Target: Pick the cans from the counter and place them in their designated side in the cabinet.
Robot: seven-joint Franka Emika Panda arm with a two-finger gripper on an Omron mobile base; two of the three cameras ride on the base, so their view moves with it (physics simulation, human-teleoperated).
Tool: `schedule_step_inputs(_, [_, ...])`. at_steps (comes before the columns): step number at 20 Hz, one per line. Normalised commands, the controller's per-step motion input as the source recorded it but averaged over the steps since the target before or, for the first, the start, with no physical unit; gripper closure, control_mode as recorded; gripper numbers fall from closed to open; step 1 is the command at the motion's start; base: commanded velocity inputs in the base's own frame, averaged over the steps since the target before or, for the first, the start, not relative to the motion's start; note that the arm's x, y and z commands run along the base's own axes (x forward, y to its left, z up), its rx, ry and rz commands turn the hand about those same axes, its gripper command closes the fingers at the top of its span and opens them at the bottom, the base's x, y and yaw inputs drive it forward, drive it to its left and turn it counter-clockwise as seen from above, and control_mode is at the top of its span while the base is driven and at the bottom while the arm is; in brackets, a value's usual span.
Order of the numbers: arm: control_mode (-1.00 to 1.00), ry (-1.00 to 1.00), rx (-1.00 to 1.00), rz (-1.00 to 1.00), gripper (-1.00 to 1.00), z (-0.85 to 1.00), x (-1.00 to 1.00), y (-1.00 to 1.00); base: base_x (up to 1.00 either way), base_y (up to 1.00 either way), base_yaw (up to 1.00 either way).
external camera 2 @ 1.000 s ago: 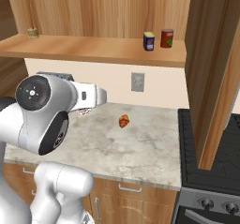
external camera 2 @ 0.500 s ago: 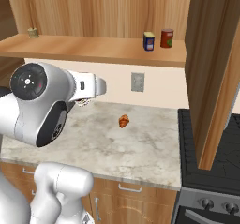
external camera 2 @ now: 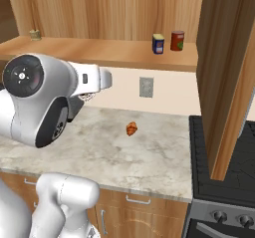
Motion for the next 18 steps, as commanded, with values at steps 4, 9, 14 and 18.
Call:
schedule_step_inputs(4, [-1.00, -0.03, 0.00, 0.00, 1.00, 0.17, 0.00, 0.00, 0.00, 0.00, 0.00])
schedule_step_inputs(9, [-1.00, -0.01, 0.00, 0.00, 1.00, 0.10, 0.09, 0.00, 0.00, 0.00, 0.00])
schedule_step_inputs(14, [-1.00, -0.04, 0.00, 0.00, 1.00, 0.09, 0.14, 0.00, 0.00, 0.00, 0.00])
schedule_step_inputs(18, [-1.00, -0.06, -0.01, 0.00, 1.00, 0.05, 0.17, 0.00, 0.00, 0.00, 0.00])
